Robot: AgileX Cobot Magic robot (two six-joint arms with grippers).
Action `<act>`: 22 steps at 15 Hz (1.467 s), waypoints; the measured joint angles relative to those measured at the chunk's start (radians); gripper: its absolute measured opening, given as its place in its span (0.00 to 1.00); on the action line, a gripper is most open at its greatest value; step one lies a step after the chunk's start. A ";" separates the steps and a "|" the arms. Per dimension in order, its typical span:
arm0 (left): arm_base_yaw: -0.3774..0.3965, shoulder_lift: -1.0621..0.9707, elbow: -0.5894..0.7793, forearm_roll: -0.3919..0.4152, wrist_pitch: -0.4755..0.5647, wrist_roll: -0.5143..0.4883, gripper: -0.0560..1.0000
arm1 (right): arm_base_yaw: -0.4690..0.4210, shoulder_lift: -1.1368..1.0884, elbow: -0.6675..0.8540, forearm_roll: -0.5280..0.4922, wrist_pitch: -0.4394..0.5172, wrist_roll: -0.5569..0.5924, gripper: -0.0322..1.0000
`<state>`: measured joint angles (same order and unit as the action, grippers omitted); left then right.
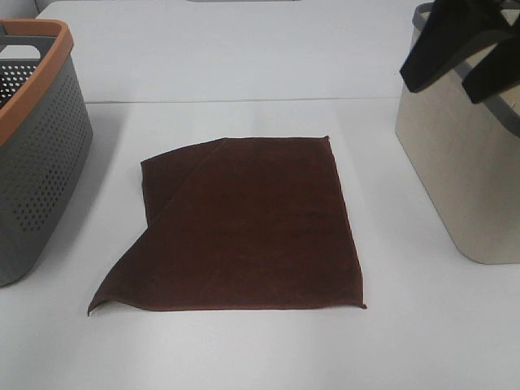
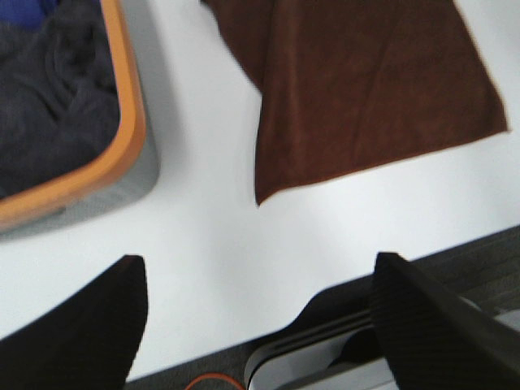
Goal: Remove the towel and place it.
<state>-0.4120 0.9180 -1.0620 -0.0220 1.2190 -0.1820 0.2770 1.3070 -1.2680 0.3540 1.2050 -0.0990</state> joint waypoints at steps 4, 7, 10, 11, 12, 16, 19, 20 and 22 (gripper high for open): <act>0.000 -0.222 0.335 0.074 0.006 -0.005 0.74 | 0.000 -0.225 0.260 -0.003 -0.005 -0.018 0.70; 0.000 -0.418 0.491 0.154 0.006 0.075 0.74 | 0.000 -0.444 0.492 -0.037 -0.016 -0.039 0.70; 0.000 -0.564 0.534 0.129 -0.102 0.146 0.74 | 0.000 -0.709 0.658 -0.140 -0.034 -0.046 0.70; 0.000 -0.591 0.554 0.106 -0.139 0.165 0.74 | 0.000 -0.798 0.692 -0.181 -0.034 -0.046 0.70; 0.000 -0.601 0.561 0.085 -0.153 0.189 0.74 | 0.000 -0.884 0.716 -0.217 -0.034 -0.045 0.70; 0.000 -0.603 0.561 0.008 -0.165 0.288 0.74 | 0.000 -1.160 0.721 -0.263 -0.050 -0.015 0.70; 0.000 -0.603 0.561 -0.022 -0.165 0.325 0.74 | 0.000 -1.240 0.728 -0.271 -0.063 -0.015 0.70; 0.000 -0.603 0.561 -0.023 -0.165 0.328 0.74 | 0.000 -1.244 0.751 -0.271 -0.107 0.001 0.70; 0.000 -0.603 0.561 -0.028 -0.165 0.328 0.74 | 0.000 -1.244 0.764 -0.271 -0.129 0.011 0.70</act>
<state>-0.4120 0.3150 -0.5010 -0.0500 1.0540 0.1460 0.2770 0.0630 -0.5040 0.0830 1.0760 -0.0880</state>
